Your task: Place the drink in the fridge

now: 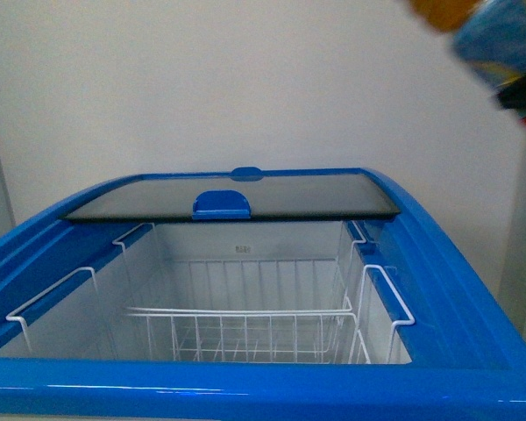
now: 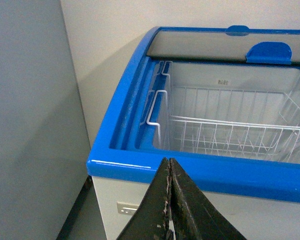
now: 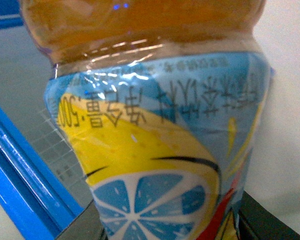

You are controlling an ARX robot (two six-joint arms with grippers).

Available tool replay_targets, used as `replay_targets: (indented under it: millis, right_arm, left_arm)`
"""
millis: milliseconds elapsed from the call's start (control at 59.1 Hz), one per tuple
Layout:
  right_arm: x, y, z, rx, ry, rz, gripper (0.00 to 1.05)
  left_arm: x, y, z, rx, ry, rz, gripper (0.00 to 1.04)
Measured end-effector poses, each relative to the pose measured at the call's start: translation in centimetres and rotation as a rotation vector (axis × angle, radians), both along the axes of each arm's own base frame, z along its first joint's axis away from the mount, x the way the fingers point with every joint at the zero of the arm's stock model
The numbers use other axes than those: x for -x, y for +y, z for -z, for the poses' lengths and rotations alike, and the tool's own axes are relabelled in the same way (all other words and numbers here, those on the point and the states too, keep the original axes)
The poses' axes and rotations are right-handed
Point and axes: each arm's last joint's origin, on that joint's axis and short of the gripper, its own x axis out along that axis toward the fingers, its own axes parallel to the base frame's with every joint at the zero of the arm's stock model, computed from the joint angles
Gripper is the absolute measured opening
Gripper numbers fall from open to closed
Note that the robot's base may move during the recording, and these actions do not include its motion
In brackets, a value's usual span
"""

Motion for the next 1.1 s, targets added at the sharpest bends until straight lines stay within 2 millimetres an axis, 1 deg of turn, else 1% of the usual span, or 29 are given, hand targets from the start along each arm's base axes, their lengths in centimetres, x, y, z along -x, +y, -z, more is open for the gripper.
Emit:
replay_targets:
  millis: [68, 85, 135, 152, 169, 203, 220, 271, 339, 389, 508, 677, 728, 762, 948, 1101]
  right_arm:
    - [-2.1, 1.7, 0.2, 0.077, 0.020, -0.066, 0.39]
    - [-3.1, 2.6, 0.4, 0.118, 0.032, -0.097, 0.39]
    - [-4.4, 3.8, 0.8, 0.189, 0.048, -0.143, 0.39]
    - [-5.2, 4.6, 1.0, 0.218, 0.065, -0.168, 0.39]
    - [-5.5, 5.0, 1.1, 0.241, 0.065, -0.182, 0.39]
    - [-6.8, 6.1, 1.6, 0.302, 0.087, -0.216, 0.39]
    - [-7.1, 6.5, 1.7, 0.317, 0.092, -0.229, 0.39]
    - [-8.9, 8.5, 2.6, 0.409, 0.119, -0.289, 0.39]
    - [-10.5, 10.7, 3.8, 0.491, 0.155, -0.355, 0.39]
    - [-11.1, 11.9, 4.8, 0.546, 0.177, -0.392, 0.39]
    - [-12.1, 13.5, 6.5, 0.621, 0.208, -0.442, 0.39]
    - [-13.4, 14.9, 8.2, 0.659, 0.259, -0.479, 0.39]
    - [-14.1, 15.4, 9.2, 0.688, 0.292, -0.496, 0.39]
    - [-14.6, 15.7, 9.8, 0.698, 0.303, -0.500, 0.39]
    - [-16.5, 16.6, 11.8, 0.702, 0.322, -0.497, 0.39]
    - [-18.3, 17.3, 14.0, 0.697, 0.332, -0.484, 0.39]
  left_arm:
    - [0.3, 0.0, 0.2, 0.000, 0.002, 0.000, 0.03]
    - [0.4, 0.0, 0.4, 0.000, 0.002, 0.000, 0.03]
    - [0.5, 0.0, 0.5, 0.000, 0.003, 0.001, 0.03]
    - [0.7, 0.0, 0.6, 0.000, 0.003, 0.001, 0.03]
    - [0.7, 0.0, 0.6, 0.000, 0.003, 0.001, 0.03]
    - [0.9, 0.0, 0.7, 0.000, 0.001, 0.000, 0.03]
    - [0.9, 0.0, 0.8, 0.000, 0.003, 0.000, 0.03]
    - [1.2, 0.0, 1.0, 0.000, 0.002, 0.000, 0.03]
    - [1.6, 0.0, 1.3, 0.000, 0.003, 0.000, 0.03]
    - [1.9, 0.0, 1.5, 0.000, 0.004, 0.000, 0.03]
    - [2.3, 0.0, 1.8, 0.000, 0.002, 0.000, 0.03]
    - [2.7, 0.0, 2.0, 0.000, 0.001, 0.000, 0.03]
    - [2.9, 0.0, 2.6, 0.000, -0.008, 0.000, 0.03]
    - [3.0, 0.0, 2.6, 0.001, -0.009, -0.003, 0.03]
    - [3.4, 0.0, 2.5, 0.001, -0.016, 0.000, 0.03]
    - [3.6, 0.0, 2.5, 0.001, -0.014, 0.000, 0.03]
